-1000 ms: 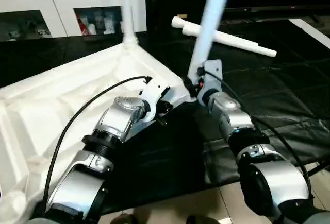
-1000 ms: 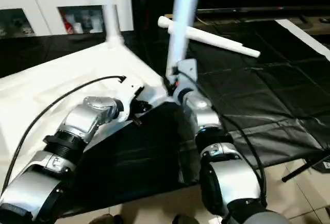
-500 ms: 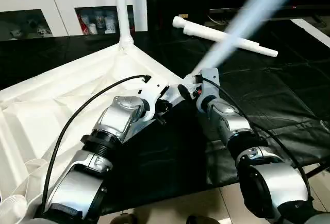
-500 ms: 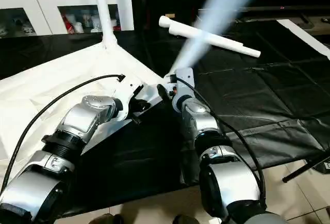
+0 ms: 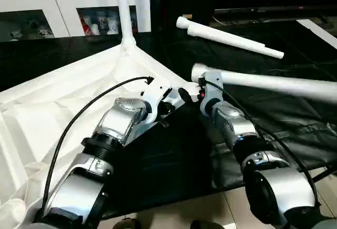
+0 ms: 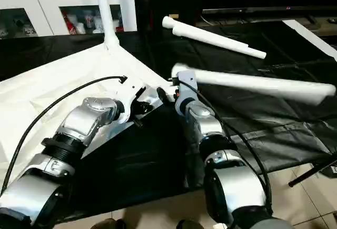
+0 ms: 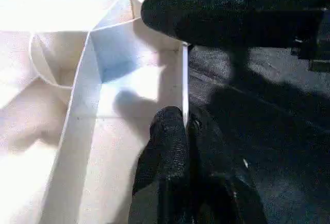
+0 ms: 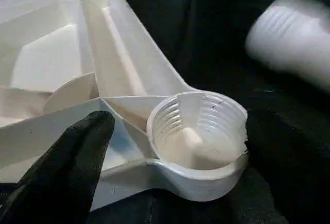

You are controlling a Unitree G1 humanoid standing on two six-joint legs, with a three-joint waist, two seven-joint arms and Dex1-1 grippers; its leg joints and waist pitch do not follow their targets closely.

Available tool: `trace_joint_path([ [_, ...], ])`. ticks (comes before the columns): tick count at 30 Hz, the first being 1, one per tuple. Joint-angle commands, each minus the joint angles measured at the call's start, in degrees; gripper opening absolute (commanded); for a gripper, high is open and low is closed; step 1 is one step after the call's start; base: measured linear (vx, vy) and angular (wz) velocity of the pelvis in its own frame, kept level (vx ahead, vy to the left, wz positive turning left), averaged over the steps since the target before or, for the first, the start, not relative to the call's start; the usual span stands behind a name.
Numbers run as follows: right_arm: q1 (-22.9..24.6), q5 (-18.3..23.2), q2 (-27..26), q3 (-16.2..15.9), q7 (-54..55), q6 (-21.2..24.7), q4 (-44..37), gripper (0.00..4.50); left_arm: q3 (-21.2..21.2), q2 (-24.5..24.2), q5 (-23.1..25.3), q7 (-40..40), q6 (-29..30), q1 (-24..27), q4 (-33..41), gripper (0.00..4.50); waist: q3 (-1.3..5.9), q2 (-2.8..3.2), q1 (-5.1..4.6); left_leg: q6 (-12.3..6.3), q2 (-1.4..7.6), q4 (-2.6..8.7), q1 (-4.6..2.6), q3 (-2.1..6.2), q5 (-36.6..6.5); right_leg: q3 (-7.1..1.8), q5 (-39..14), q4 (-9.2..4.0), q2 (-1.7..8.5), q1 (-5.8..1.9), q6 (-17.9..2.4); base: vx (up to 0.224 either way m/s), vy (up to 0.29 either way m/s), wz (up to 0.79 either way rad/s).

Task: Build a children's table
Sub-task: Insert table leg to table base

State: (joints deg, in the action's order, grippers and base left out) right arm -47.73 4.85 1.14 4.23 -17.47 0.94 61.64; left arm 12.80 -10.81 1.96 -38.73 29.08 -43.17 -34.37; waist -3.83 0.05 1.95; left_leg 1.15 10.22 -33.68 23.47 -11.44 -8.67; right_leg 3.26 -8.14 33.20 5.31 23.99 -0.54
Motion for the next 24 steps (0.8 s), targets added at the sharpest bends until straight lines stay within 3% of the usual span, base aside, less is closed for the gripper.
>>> trace_joint_path([
  [1,2.26,-0.29,-0.48,-0.92,-1.30,2.04,2.21,4.46,-0.04,-1.26,0.01,-2.53,-6.56,-1.79,3.25,0.00,5.14,0.19,0.31,-2.74,2.60,3.65,-2.07,1.12,-11.97,-1.73,-8.50,-2.48,2.98,-3.21,-14.65,0.000,0.000,0.00],
  [4,3.12,-0.67,-0.50,-1.81,-2.97,1.23,0.82,4.46,2.35,-4.19,1.32,-7.11,-11.08,-0.49,1.39,0.00,5.13,0.70,0.38,-2.27,2.67,3.72,-2.28,1.24,-12.58,-1.71,-8.53,-2.58,2.95,-2.99,-14.39,0.000,0.000,0.00],
  [7,4.34,-0.59,-0.21,-2.28,-4.21,0.76,-1.50,4.46,4.43,-7.84,2.30,-12.80,-18.65,0.94,-0.31,0.00,5.00,0.55,0.20,-1.24,2.78,4.01,-2.40,1.23,-14.39,-1.75,-9.30,-2.54,2.87,-2.93,-14.16,0.000,0.000,0.00],
  [9,5.01,-0.57,0.01,-2.19,-4.66,0.75,-2.69,4.46,4.96,-9.16,1.65,-16.10,-21.17,1.78,0.16,0.00,5.06,0.89,0.50,-0.27,2.94,3.96,-2.86,1.12,-15.42,-1.85,-9.46,-2.51,2.93,-2.61,-14.46,0.000,0.000,0.00],
  [10,5.44,-0.55,0.17,-2.18,-4.91,0.74,-3.42,4.46,5.28,-9.94,1.39,-17.88,-22.58,2.25,0.35,0.00,5.00,0.83,0.44,0.13,2.96,4.20,-2.61,1.24,-15.72,-1.84,-9.49,-2.31,2.88,-2.82,-14.27,0.000,0.000,0.00],
  [20,10.09,1.27,2.04,-1.69,-7.37,2.19,-11.90,4.46,5.34,-13.82,0.19,-26.80,-35.81,2.10,-5.79,0.00,4.94,1.02,1.38,2.31,2.99,4.42,-2.97,1.03,-17.96,-1.97,-10.34,-2.22,2.95,-2.47,-13.42,0.000,0.000,0.00],
  [21,11.09,1.81,2.30,-1.59,-8.28,2.67,-13.66,4.46,5.16,-14.25,0.22,-27.77,-37.70,1.71,-7.24,0.00,4.85,1.37,1.63,2.62,3.00,4.48,-3.06,1.05,-18.80,-1.99,-11.69,-2.36,2.95,-2.39,-13.01,0.000,0.000,0.00],
  [24,13.04,3.04,2.52,-1.44,-10.54,3.53,-17.25,4.46,4.65,-14.88,0.11,-29.28,-39.71,0.91,-9.45,0.00,4.88,1.08,1.88,2.87,3.03,4.62,-2.81,1.13,-19.48,-1.97,-12.25,-2.35,2.93,-2.58,-12.27,0.000,0.000,0.00],
])
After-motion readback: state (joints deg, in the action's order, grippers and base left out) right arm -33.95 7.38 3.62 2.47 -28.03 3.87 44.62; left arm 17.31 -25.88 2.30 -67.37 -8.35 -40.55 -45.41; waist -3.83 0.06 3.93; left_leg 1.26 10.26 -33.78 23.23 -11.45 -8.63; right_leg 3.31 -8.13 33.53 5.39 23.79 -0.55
